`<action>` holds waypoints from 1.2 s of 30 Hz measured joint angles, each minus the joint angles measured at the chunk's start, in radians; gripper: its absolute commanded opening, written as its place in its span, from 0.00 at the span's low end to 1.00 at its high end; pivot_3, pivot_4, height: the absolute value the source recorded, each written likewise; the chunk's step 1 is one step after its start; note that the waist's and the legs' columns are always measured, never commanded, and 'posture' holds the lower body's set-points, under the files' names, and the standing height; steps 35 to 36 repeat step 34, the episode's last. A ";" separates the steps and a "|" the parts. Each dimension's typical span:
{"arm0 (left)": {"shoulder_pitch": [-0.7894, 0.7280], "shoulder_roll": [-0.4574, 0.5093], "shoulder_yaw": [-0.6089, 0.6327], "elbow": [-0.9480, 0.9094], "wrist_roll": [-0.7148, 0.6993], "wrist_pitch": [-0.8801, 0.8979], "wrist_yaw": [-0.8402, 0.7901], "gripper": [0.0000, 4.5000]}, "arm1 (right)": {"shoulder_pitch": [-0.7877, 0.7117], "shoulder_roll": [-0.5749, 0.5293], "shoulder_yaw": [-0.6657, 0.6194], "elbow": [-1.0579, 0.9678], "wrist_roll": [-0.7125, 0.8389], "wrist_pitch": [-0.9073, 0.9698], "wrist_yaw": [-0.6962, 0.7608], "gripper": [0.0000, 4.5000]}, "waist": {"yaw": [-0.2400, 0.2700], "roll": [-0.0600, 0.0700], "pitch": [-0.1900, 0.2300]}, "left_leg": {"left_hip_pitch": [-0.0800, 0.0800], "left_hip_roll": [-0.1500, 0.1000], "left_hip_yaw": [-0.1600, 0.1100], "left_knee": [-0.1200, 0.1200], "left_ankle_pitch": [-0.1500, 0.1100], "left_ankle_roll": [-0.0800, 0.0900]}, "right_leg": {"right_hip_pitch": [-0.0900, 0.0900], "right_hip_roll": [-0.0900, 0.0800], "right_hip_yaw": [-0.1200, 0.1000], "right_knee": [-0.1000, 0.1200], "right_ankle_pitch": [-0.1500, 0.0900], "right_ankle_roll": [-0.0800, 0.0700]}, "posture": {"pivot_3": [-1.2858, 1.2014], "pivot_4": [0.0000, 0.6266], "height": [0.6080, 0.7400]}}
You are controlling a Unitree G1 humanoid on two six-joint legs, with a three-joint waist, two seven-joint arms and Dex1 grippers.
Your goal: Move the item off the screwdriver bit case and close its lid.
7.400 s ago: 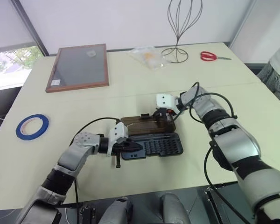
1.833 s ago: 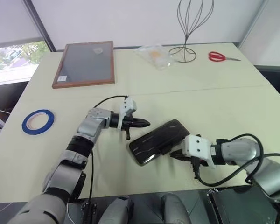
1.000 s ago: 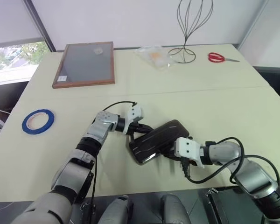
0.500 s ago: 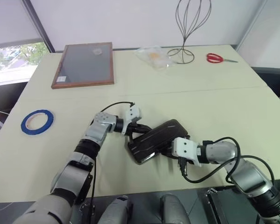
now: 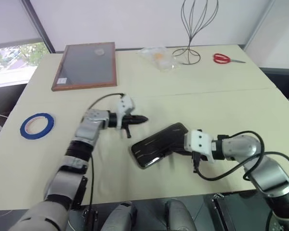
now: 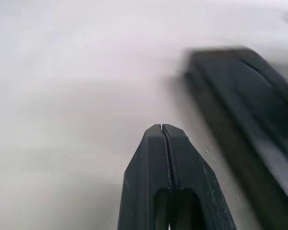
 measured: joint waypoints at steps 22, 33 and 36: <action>0.560 -0.085 0.263 -0.918 -0.302 0.492 0.627 0.00 | -0.154 0.125 -0.027 0.133 0.075 -0.046 -0.078 0.01 | 0.010 0.000 0.000 | 0.000 0.000 0.001 0.000 0.000 0.000 | 0.001 0.000 0.000 0.000 0.000 -0.001 | 0.52 0.24 1.00; 0.595 0.054 0.208 -0.976 -0.398 0.552 0.563 0.00 | -0.075 -0.027 -0.169 0.092 0.101 0.007 -0.077 0.01 | 0.011 0.002 0.001 | 0.000 0.000 0.003 -0.001 -0.001 0.001 | 0.001 0.000 0.001 -0.002 0.000 -0.001 | 0.52 0.24 1.00; 0.594 0.076 0.207 -0.977 -0.413 0.557 0.545 0.00 | -0.059 -0.043 -0.182 0.078 0.108 0.014 -0.070 0.01 | 0.009 0.003 0.002 | 0.000 0.000 0.003 -0.001 -0.001 0.001 | 0.001 0.000 0.001 -0.002 0.000 -0.001 | 0.52 0.24 1.00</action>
